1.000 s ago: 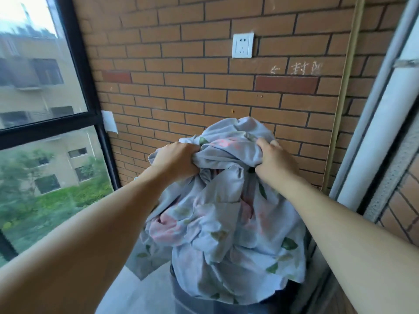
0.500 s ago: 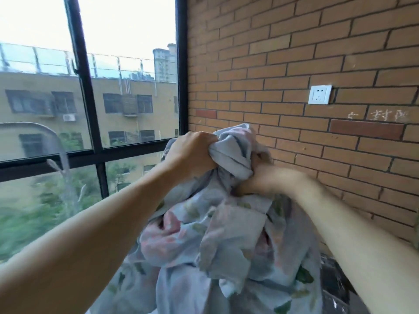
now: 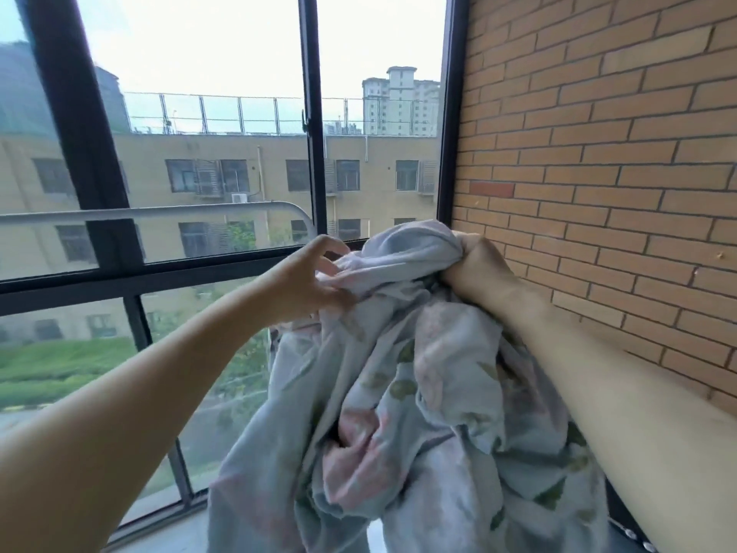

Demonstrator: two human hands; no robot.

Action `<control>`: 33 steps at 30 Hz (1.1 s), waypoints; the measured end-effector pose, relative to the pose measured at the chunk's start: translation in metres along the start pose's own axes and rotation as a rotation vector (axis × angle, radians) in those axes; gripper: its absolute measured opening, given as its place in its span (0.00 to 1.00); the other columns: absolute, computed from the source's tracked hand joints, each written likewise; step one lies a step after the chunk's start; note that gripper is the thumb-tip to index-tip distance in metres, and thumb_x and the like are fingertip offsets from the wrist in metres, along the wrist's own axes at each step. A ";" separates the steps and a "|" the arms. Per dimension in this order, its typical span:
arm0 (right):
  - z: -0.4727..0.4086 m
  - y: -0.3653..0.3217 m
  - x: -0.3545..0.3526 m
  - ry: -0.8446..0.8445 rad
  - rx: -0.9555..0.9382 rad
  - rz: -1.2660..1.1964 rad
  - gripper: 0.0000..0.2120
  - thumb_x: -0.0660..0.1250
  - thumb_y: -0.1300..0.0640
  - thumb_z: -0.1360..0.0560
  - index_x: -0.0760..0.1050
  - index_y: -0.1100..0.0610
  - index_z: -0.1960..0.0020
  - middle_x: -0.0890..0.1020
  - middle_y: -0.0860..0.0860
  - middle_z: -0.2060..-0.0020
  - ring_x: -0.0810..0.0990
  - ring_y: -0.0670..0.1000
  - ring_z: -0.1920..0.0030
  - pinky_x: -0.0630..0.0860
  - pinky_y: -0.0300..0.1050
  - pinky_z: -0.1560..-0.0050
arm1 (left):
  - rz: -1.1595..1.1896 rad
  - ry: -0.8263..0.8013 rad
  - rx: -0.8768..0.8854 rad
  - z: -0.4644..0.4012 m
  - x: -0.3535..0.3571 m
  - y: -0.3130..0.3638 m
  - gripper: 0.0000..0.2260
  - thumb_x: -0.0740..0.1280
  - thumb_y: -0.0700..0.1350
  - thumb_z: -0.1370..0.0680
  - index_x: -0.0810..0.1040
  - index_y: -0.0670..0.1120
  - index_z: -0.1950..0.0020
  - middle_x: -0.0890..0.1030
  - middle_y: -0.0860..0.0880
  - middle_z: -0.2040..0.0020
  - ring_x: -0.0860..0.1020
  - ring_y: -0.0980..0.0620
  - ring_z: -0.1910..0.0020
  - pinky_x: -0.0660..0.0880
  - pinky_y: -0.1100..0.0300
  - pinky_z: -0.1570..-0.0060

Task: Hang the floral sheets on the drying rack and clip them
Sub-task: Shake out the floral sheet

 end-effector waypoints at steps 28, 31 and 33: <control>0.007 -0.171 0.141 -0.116 0.122 -0.691 0.16 0.60 0.67 0.38 0.83 0.51 0.68 0.83 0.50 0.68 0.81 0.52 0.62 0.78 0.46 0.61 | -0.490 -0.072 -0.375 0.152 -0.178 -0.037 0.17 0.72 0.64 0.33 0.81 0.53 0.52 0.85 0.54 0.60 0.83 0.52 0.62 0.78 0.59 0.60; 0.011 -0.184 0.149 -0.175 0.071 -0.674 0.15 0.59 0.67 0.41 0.82 0.53 0.66 0.82 0.52 0.66 0.80 0.55 0.61 0.79 0.52 0.59 | -0.548 0.232 -0.407 0.160 -0.194 -0.055 0.05 0.69 0.47 0.28 0.80 0.48 0.63 0.81 0.50 0.67 0.80 0.48 0.64 0.71 0.62 0.70; 0.015 -0.190 0.150 -0.264 0.032 -0.676 0.16 0.59 0.70 0.38 0.81 0.54 0.67 0.80 0.51 0.68 0.78 0.53 0.63 0.76 0.48 0.63 | -0.129 0.481 -0.396 0.162 -0.205 -0.060 0.08 0.63 0.41 0.23 0.80 0.43 0.59 0.81 0.48 0.66 0.79 0.49 0.65 0.73 0.63 0.72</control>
Point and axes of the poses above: each hand's wrist, its own z-axis away from the middle knuckle, its own x-axis out of the palm, y = z × x, the point moved 2 cm from there along -z, towards the middle knuckle
